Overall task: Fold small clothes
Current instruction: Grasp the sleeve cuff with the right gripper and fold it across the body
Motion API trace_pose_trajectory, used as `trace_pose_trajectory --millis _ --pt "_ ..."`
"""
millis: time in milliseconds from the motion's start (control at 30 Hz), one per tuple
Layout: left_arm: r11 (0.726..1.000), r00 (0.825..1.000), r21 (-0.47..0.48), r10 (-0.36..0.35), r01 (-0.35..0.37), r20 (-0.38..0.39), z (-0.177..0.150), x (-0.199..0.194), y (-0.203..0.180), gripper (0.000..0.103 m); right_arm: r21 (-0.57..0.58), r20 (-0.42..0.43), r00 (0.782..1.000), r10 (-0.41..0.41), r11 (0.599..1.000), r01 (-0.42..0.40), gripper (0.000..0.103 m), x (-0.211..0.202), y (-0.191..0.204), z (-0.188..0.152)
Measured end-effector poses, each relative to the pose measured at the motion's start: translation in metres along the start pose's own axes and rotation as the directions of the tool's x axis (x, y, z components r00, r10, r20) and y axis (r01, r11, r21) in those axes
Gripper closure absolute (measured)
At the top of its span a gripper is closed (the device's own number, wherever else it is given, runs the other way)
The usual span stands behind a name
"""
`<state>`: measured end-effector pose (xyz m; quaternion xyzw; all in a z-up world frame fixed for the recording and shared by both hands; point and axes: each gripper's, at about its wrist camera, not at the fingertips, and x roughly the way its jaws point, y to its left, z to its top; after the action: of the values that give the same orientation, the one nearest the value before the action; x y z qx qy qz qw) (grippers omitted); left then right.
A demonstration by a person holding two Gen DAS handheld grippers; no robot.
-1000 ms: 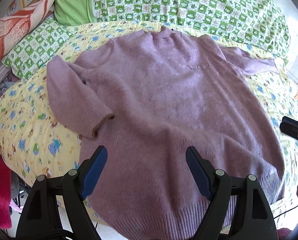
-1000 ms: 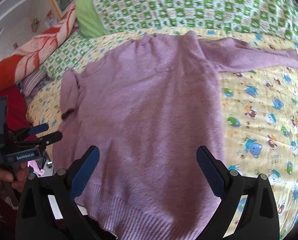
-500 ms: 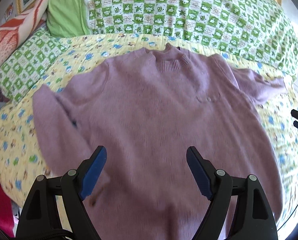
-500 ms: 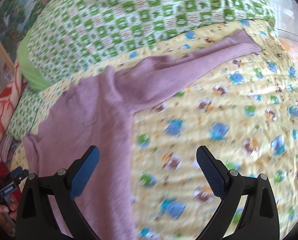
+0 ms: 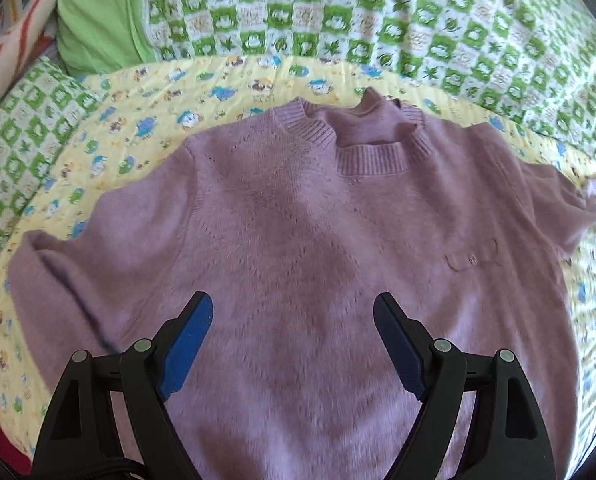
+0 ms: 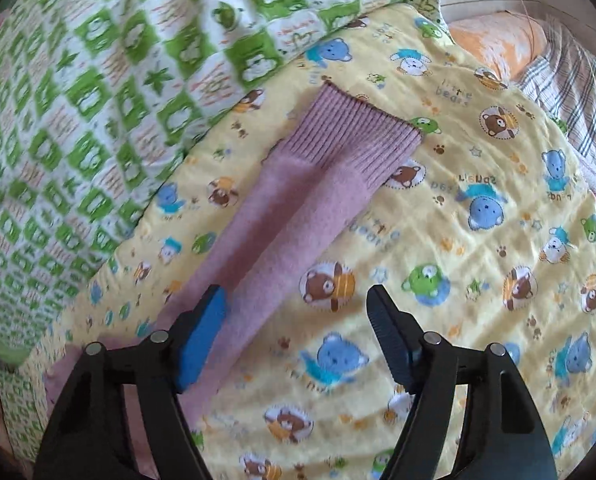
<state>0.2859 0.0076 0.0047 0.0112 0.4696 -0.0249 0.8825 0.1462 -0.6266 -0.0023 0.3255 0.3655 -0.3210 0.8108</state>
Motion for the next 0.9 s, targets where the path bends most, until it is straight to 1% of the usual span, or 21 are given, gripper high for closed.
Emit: trace_pose_trajectory --millis 33,100,133,167,200,233,300,367,467,533,567,600,667,700,733,767,800,833,867,900 --pt "1.0 1.0 -0.008 -0.009 0.009 -0.008 0.004 0.007 0.003 0.02 0.025 -0.004 1.0 0.003 1.0 -0.003 0.033 0.007 -0.003 0.006" --pt "1.0 1.0 -0.009 -0.014 0.014 -0.016 0.01 0.015 0.006 0.02 0.04 -0.005 1.0 0.002 0.999 -0.002 0.035 0.016 -0.002 0.011" --pt "1.0 1.0 -0.007 -0.015 0.015 -0.019 0.014 0.019 0.006 0.02 0.039 -0.001 1.0 -0.001 0.999 0.001 0.042 0.018 -0.002 0.013" --pt "1.0 1.0 -0.003 -0.018 0.018 -0.025 0.017 0.026 0.008 0.02 0.034 0.002 1.0 -0.003 0.999 0.003 0.059 0.02 -0.001 0.014" --pt "1.0 0.999 0.002 -0.02 0.02 -0.03 0.019 0.029 0.008 0.02 0.028 0.001 1.0 -0.001 1.0 0.001 0.07 0.021 -0.001 0.015" --pt "1.0 0.999 0.008 -0.02 0.02 -0.037 0.02 0.032 0.008 0.02 0.025 -0.002 1.0 0.0 1.0 0.001 0.091 0.021 0.0 0.017" --pt "1.0 0.999 0.013 -0.017 0.018 -0.045 0.021 0.04 0.012 0.02 0.033 0.025 1.0 0.009 0.999 -0.01 0.092 0.013 0.005 0.02" --pt "1.0 0.998 0.003 -0.017 0.017 -0.066 0.02 0.044 0.02 0.02 0.002 0.097 0.994 0.056 0.998 -0.057 0.092 -0.013 0.021 0.019" --pt "0.999 0.996 -0.039 -0.037 0.034 -0.086 0.014 0.046 0.039 0.02 -0.106 0.15 0.97 0.191 0.979 -0.176 0.092 -0.059 0.068 0.005" --pt "0.996 0.993 -0.072 -0.054 0.046 -0.106 0.008 0.044 0.052 0.02 -0.192 0.156 0.942 0.298 0.944 -0.267 0.092 -0.087 0.112 -0.015" --pt "0.995 0.992 -0.084 -0.06 0.051 -0.11 0.006 0.043 0.058 0.02 -0.249 0.144 0.915 0.377 0.909 -0.335 0.092 -0.103 0.141 -0.033" --pt "0.993 0.992 -0.102 -0.071 0.06 -0.107 0.004 0.04 0.066 0.02 -0.292 0.128 0.896 0.426 0.879 -0.376 0.092 -0.113 0.166 -0.05" --pt "0.988 0.991 -0.131 -0.092 0.079 -0.095 0.0 0.032 0.081 0.02 -0.388 0.064 0.852 0.519 0.8 -0.458 0.092 -0.129 0.217 -0.093" --pt "0.986 0.991 -0.144 -0.1 0.087 -0.089 -0.001 0.03 0.087 0.02 -0.44 0.013 0.836 0.549 0.753 -0.488 0.092 -0.133 0.248 -0.124" --pt "0.982 0.99 -0.162 -0.113 0.099 -0.085 -0.002 0.027 0.094 0.02 -0.48 -0.035 0.829 0.558 0.718 -0.504 0.089 -0.133 0.271 -0.15" --pt "0.976 0.987 -0.181 -0.137 0.121 -0.082 -0.002 0.027 0.098 0.02 -0.512 -0.115 0.821 0.56 0.675 -0.532 0.084 -0.127 0.297 -0.185" --pt "0.971 0.984 -0.197 -0.157 0.138 -0.082 -0.003 0.025 0.103 0.02 -0.519 -0.192 0.815 0.547 0.648 -0.558 0.076 -0.117 0.314 -0.213" --pt "0.965 0.981 -0.21 -0.175 0.155 -0.081 -0.003 0.024 0.107 0.02 -0.508 -0.293 0.805 0.516 0.629 -0.589 0.056 -0.103 0.33 -0.241" --pt "0.96 0.978 -0.22 -0.191 0.17 -0.078 -0.004 0.022 0.108 0.02 -0.488 -0.374 0.792 0.483 0.624 -0.611 0.052 -0.091 0.339 -0.268" --pt "0.955 0.975 -0.229 -0.209 0.187 -0.074 -0.003 0.021 0.109 0.02 -0.467 -0.417 0.775 0.474 0.619 -0.631 0.052 -0.083 0.341 -0.283"
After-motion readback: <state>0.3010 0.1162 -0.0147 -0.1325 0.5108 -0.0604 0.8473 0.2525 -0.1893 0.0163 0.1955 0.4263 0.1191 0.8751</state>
